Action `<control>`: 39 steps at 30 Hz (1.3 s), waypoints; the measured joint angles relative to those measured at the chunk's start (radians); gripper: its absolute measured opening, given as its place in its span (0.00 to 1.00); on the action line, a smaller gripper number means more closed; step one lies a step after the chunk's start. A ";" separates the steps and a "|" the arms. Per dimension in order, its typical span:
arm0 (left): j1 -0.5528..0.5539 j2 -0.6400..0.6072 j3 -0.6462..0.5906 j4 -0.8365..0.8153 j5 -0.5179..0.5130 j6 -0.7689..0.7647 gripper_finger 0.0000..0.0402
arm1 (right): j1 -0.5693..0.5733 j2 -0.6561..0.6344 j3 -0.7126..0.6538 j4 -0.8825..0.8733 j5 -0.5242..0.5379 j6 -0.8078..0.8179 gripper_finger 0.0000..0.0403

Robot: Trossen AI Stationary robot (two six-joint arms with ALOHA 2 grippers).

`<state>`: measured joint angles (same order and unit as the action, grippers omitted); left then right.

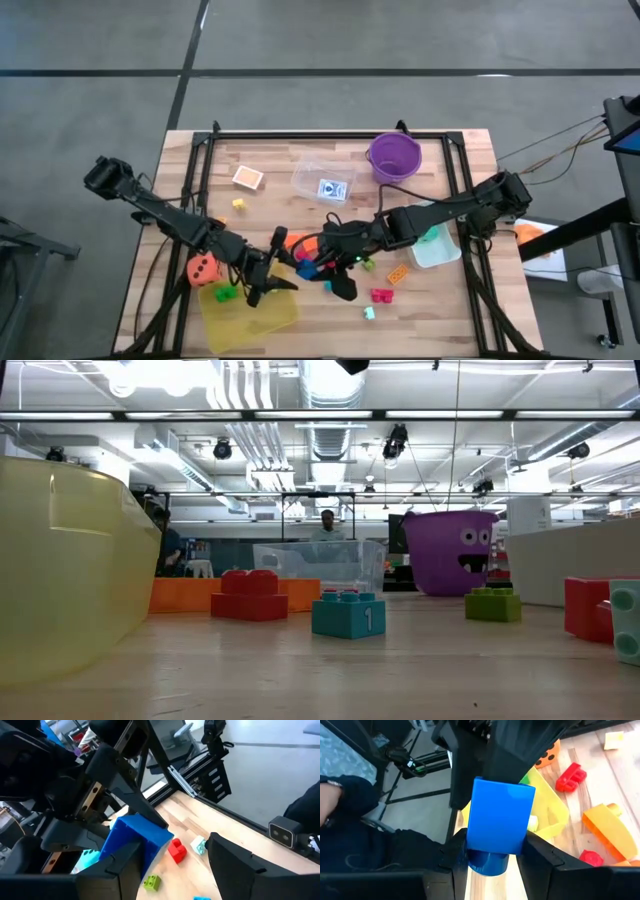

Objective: Pick & Place Toys
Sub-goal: Put the blue game piece into the yellow bin

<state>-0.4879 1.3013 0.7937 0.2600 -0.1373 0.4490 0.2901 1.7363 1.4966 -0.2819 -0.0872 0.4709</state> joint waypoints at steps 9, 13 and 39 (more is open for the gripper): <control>0.010 0.045 0.001 0.031 -0.001 0.022 0.46 | -0.003 0.025 -0.003 0.014 -0.015 0.002 0.31; 0.010 0.045 -0.001 0.025 0.001 0.022 0.29 | -0.003 0.047 -0.002 0.036 -0.039 0.001 0.31; 0.005 0.045 -0.001 -0.003 -0.005 -0.011 0.02 | -0.002 0.048 0.003 0.068 -0.068 0.005 0.75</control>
<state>-0.4828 1.3464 0.7925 0.2566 -0.1420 0.4384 0.2878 1.7844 1.4994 -0.2135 -0.1551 0.4756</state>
